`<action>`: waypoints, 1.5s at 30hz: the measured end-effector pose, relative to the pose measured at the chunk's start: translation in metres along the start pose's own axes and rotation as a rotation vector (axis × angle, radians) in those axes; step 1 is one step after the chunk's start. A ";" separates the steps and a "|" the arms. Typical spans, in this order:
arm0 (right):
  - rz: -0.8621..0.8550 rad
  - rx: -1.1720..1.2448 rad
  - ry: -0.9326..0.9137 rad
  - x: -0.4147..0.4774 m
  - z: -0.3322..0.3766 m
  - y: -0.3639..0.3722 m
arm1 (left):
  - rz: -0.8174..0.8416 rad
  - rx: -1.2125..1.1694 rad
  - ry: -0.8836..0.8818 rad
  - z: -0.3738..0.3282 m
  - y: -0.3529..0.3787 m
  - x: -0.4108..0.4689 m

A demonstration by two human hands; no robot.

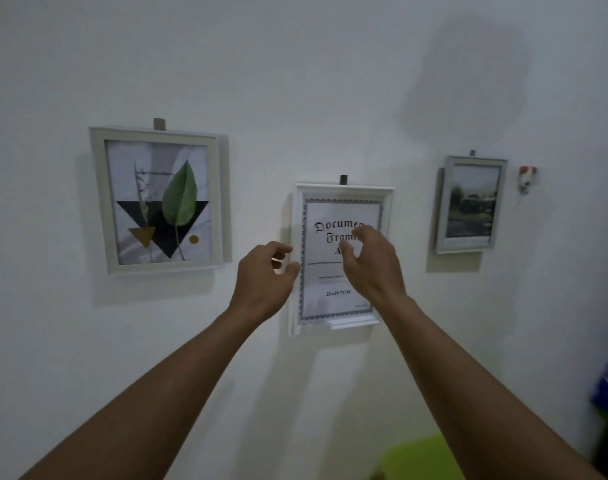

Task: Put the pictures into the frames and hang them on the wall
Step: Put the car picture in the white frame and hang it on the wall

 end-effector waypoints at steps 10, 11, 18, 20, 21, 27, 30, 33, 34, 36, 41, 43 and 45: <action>0.125 0.116 0.121 0.020 -0.128 0.014 | -0.246 0.064 -0.207 0.029 0.064 0.000; 0.131 0.144 0.124 0.022 -0.132 0.018 | -0.292 0.053 -0.233 0.031 0.063 -0.001; 0.147 0.376 0.159 0.030 -0.152 0.035 | -0.238 0.001 -0.236 0.036 0.071 -0.007; 0.160 0.407 0.162 0.032 -0.153 0.034 | -0.246 -0.004 -0.235 0.034 0.068 -0.009; 0.160 0.416 0.156 0.032 -0.152 0.032 | -0.248 -0.010 -0.237 0.032 0.065 -0.011; 0.180 0.516 0.131 0.014 -0.144 0.004 | -0.234 -0.071 -0.263 0.010 0.048 -0.031; 0.210 0.538 0.117 -0.009 -0.133 -0.012 | -0.198 -0.106 -0.280 0.002 0.036 -0.056; 0.237 0.592 0.142 -0.042 -0.125 -0.024 | -0.138 -0.149 -0.314 0.002 0.026 -0.093; 0.245 0.607 0.153 -0.055 -0.122 -0.026 | -0.120 -0.163 -0.330 0.003 0.023 -0.107; 0.270 0.618 0.176 -0.086 -0.117 -0.031 | -0.086 -0.189 -0.376 0.008 0.015 -0.137; 0.320 0.641 0.341 -0.174 -0.119 -0.028 | -0.004 -0.283 -0.528 0.017 0.005 -0.218; 0.324 0.636 0.415 -0.208 -0.123 -0.024 | 0.036 -0.345 -0.575 0.015 0.005 -0.249; 0.340 0.634 0.496 -0.242 -0.129 -0.017 | 0.114 -0.418 -0.639 0.018 0.010 -0.280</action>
Point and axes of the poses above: each hand's wrist, its own x-axis towards the middle knuckle, its own y-axis out of the palm, z = x × y, the point moved 8 cm from there along x, towards the middle knuckle, and after that the axes turned 2 degrees about z, right-handed, at the moved point
